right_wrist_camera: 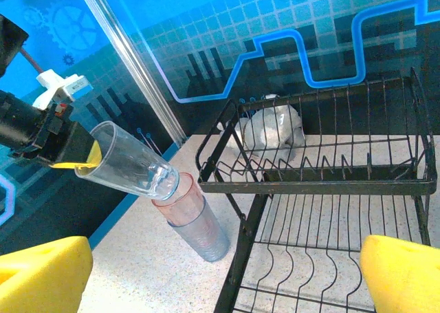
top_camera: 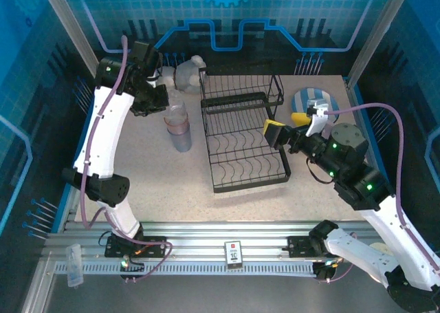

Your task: Unload the mixed dishes from the dish rack

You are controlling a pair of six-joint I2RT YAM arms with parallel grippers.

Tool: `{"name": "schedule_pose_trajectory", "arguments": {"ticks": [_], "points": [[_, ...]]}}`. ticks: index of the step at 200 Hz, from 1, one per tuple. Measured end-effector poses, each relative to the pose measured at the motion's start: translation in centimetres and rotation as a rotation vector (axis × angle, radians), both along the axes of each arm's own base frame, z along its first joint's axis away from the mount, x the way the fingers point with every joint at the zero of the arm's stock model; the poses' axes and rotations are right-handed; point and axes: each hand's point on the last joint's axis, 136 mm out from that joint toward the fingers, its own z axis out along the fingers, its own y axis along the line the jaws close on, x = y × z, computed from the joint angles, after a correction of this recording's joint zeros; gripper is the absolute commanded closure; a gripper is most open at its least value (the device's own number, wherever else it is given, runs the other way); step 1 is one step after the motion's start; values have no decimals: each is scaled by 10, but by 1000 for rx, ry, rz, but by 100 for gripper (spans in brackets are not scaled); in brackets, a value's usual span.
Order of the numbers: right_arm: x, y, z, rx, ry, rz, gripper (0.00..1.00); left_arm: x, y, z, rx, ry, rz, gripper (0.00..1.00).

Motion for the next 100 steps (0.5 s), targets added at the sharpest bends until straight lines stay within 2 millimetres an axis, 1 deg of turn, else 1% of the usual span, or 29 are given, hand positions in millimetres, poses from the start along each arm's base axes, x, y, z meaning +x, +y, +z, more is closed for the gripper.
{"name": "schedule_pose_trajectory", "arguments": {"ticks": [41,76,100], "points": [[-2,5,0,8,-7,32,0,5,3,-11,26,20,10,100],[-2,13,-10,16,16,66,0,9,7,-26,37,50,22,100],[-3,15,-11,17,17,76,0,13,8,-37,41,64,26,100]]}}
